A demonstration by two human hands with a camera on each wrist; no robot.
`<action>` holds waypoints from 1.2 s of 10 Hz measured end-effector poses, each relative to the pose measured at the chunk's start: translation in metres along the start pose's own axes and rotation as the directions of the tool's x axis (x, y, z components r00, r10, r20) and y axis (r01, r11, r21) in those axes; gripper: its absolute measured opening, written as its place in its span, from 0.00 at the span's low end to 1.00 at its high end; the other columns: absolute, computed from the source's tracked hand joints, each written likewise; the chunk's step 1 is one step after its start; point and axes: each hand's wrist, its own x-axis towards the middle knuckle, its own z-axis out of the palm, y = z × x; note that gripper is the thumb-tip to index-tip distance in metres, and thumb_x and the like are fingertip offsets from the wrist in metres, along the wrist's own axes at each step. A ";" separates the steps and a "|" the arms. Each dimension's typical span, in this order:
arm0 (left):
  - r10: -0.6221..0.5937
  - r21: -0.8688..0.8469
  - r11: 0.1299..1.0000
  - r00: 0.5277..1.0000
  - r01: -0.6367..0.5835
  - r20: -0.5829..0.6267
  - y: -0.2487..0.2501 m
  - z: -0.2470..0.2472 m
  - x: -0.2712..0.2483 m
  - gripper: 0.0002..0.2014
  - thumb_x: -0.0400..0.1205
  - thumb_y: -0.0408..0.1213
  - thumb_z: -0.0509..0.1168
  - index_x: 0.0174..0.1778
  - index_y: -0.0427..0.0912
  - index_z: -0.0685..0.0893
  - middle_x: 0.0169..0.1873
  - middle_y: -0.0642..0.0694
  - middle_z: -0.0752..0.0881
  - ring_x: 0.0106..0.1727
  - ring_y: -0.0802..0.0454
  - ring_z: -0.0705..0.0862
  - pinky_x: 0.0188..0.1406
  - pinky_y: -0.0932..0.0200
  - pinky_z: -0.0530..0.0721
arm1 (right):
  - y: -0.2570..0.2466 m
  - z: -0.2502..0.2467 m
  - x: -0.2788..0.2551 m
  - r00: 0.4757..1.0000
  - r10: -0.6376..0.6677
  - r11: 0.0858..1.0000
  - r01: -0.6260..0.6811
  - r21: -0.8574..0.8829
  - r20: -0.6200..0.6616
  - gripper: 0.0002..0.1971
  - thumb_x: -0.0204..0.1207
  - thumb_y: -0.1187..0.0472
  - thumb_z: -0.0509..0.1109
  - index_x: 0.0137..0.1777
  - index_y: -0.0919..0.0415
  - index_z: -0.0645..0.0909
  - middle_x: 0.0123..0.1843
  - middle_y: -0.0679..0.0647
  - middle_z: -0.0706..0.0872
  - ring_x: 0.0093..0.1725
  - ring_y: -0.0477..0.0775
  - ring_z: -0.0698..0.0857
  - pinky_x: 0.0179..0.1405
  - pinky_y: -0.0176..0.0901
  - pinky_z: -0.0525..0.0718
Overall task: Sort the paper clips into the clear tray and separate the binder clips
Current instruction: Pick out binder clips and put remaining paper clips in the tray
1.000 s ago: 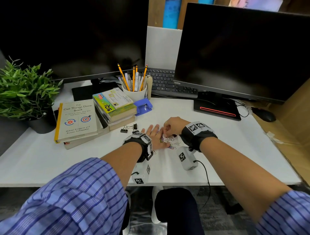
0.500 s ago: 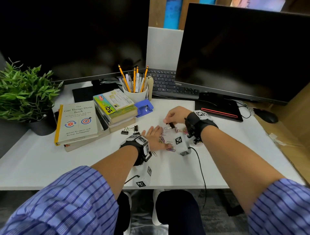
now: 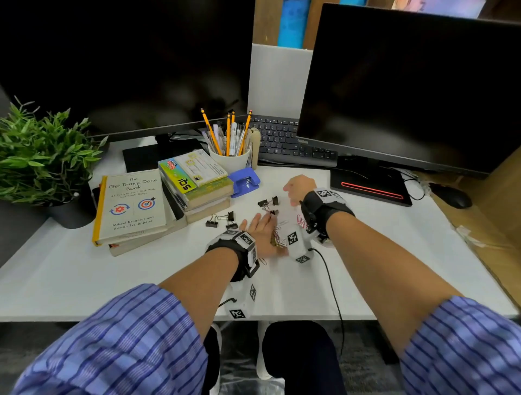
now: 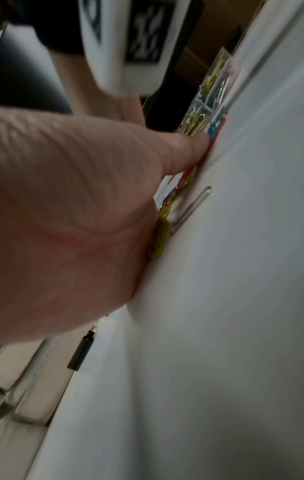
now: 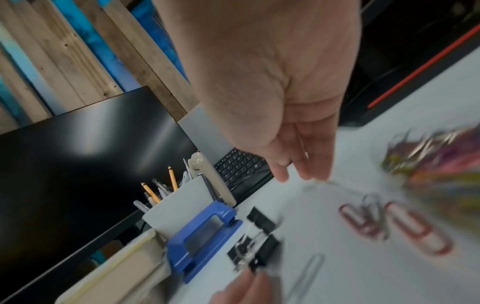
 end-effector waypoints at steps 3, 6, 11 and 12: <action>-0.022 0.004 1.000 1.000 0.022 -0.002 0.003 -0.005 -0.005 0.55 0.63 0.67 0.56 0.85 0.46 0.49 0.85 0.46 0.48 0.86 0.46 0.46 0.83 0.42 0.40 | 0.034 0.029 -0.009 0.985 -0.104 0.940 0.143 -0.311 0.138 0.21 0.71 0.68 0.66 0.65 0.55 0.80 0.64 0.55 0.84 0.61 0.60 0.85 0.61 0.54 0.85; -0.004 0.002 1.000 1.000 0.004 0.025 0.007 -0.009 -0.019 0.64 0.45 0.72 0.41 0.84 0.52 0.53 0.84 0.47 0.53 0.86 0.47 0.49 0.84 0.44 0.42 | 0.020 0.032 -0.068 0.951 -0.216 0.869 0.291 -0.400 0.223 0.20 0.74 0.66 0.66 0.67 0.62 0.77 0.63 0.59 0.77 0.61 0.62 0.83 0.60 0.50 0.83; -0.142 0.099 0.987 0.972 0.125 0.187 -0.019 -0.044 -0.039 0.51 0.69 0.52 0.77 0.82 0.47 0.54 0.76 0.40 0.62 0.76 0.39 0.69 0.76 0.42 0.70 | 0.035 0.025 -0.108 0.950 -0.153 0.913 0.241 -0.328 0.273 0.35 0.65 0.48 0.79 0.70 0.62 0.75 0.67 0.60 0.77 0.63 0.63 0.81 0.63 0.54 0.81; -0.126 0.084 0.990 0.984 0.116 0.130 -0.018 -0.032 -0.035 0.48 0.70 0.53 0.76 0.81 0.41 0.59 0.74 0.39 0.64 0.74 0.39 0.71 0.75 0.43 0.72 | 0.030 0.030 -0.105 0.945 -0.195 0.923 0.268 -0.278 0.264 0.32 0.67 0.47 0.77 0.68 0.62 0.75 0.67 0.61 0.75 0.63 0.62 0.80 0.59 0.49 0.79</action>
